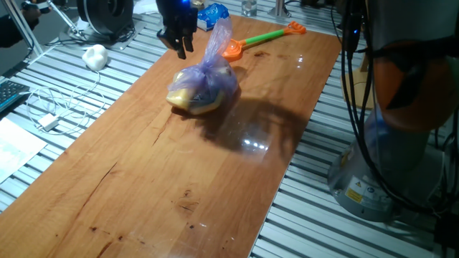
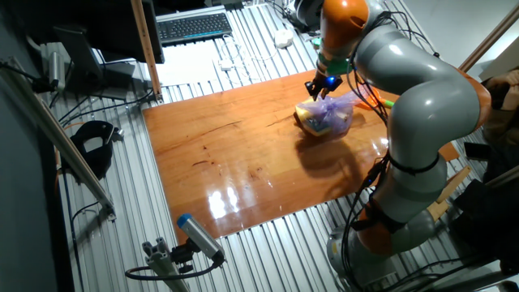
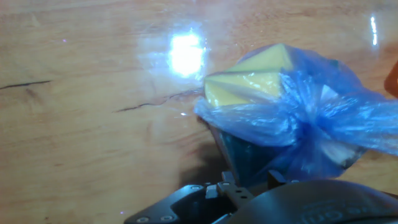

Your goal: Pick up a bag of things

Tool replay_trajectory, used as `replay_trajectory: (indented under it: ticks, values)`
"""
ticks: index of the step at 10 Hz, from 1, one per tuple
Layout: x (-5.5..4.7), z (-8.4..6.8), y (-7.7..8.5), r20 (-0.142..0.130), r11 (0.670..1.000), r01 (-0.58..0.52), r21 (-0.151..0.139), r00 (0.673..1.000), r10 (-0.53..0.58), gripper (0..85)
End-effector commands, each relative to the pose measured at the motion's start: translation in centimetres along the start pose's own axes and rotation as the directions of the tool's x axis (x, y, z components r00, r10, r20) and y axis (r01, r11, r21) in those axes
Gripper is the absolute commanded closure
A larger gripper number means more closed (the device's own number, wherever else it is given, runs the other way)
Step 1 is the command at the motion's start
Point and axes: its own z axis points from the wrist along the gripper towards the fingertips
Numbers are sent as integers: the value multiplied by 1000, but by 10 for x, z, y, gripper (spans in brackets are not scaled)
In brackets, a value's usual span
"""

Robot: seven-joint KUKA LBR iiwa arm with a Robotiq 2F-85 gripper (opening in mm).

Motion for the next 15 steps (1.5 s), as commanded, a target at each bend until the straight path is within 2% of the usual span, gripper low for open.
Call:
replay_trajectory:
  ticks: [1, 3, 5, 6, 9, 11, 13, 14, 15]
  values:
    - [2, -2, 6, 1, 1000, -4, 9, 1000, 4, 510]
    - [2, 2, 1, 7, 1000, 7, 13, 1000, -7, 510]
    - [-2, 8, -12, 18, 1000, 27, -6, 999, -27, 510]
    - [-5, 5, -12, 7, 1000, 29, -7, 1000, -29, 510]
    - [-1, 4, -3, 0, 1000, 10, -3, 1000, -10, 510]
    - [4, 7, 4, 14, 1000, -7, -2, 1000, 7, 510]
    - [-1, 10, 0, 31, 1000, -5, 0, 1000, 5, 510]
    - [-6, 10, -6, 27, 1000, 9, -6, 1000, -9, 510]
    - [-10, 8, -9, 11, 1000, 16, -17, 1000, -16, 510]
